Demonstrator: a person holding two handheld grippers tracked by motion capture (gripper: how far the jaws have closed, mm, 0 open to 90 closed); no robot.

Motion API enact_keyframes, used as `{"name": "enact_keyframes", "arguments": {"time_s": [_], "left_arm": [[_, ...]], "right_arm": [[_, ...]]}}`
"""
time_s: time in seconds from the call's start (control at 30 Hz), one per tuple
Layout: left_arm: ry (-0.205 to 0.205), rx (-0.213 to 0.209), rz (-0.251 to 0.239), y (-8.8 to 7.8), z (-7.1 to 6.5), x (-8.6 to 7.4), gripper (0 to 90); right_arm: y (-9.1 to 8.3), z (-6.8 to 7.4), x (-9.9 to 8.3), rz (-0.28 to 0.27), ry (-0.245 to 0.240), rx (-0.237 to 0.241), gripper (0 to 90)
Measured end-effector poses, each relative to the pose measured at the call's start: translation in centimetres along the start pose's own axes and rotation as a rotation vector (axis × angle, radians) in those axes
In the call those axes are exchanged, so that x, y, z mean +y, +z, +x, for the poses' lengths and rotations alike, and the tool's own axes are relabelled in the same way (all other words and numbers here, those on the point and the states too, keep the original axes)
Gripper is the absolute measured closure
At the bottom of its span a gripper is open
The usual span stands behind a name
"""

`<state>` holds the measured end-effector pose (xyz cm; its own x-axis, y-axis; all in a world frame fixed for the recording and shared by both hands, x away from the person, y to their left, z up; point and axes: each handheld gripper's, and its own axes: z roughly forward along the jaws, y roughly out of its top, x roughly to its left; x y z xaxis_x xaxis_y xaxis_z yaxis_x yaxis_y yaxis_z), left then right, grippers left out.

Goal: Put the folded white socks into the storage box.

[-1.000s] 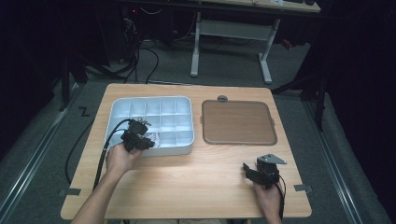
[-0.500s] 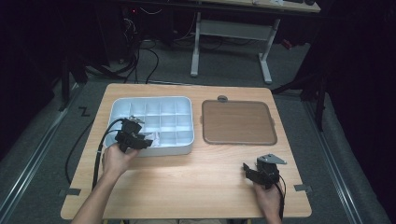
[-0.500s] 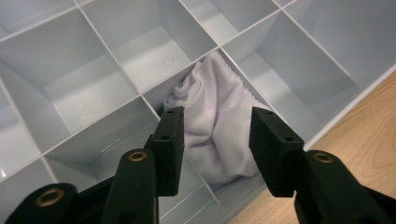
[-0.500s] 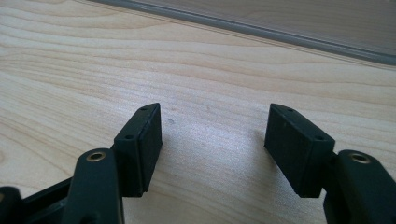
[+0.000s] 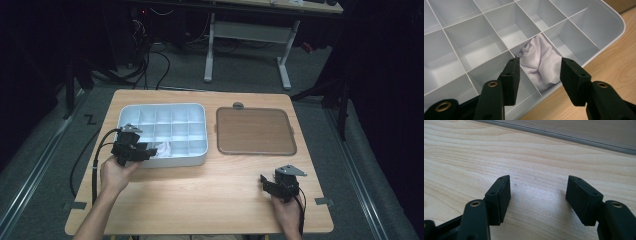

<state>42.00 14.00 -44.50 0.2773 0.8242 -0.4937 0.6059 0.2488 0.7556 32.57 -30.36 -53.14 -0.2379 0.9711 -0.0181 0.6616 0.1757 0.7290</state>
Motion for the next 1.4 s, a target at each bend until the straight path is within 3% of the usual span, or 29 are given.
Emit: {"name": "enact_keyframes", "arguments": {"time_s": [0.43, 1.4], "left_arm": [[-0.013, -0.009, -0.037, -1.6, 0.4, 0.3, 50.4], [-0.064, -0.025, -0.067, -4.3, 1.3, -1.2, 47.7]], "right_arm": [[0.0, 0.0, 0.0, -0.001, 0.000, 0.000, 37.1], [0.0, 0.0, 0.0, -0.001, 0.000, 0.000, 37.1]]}}
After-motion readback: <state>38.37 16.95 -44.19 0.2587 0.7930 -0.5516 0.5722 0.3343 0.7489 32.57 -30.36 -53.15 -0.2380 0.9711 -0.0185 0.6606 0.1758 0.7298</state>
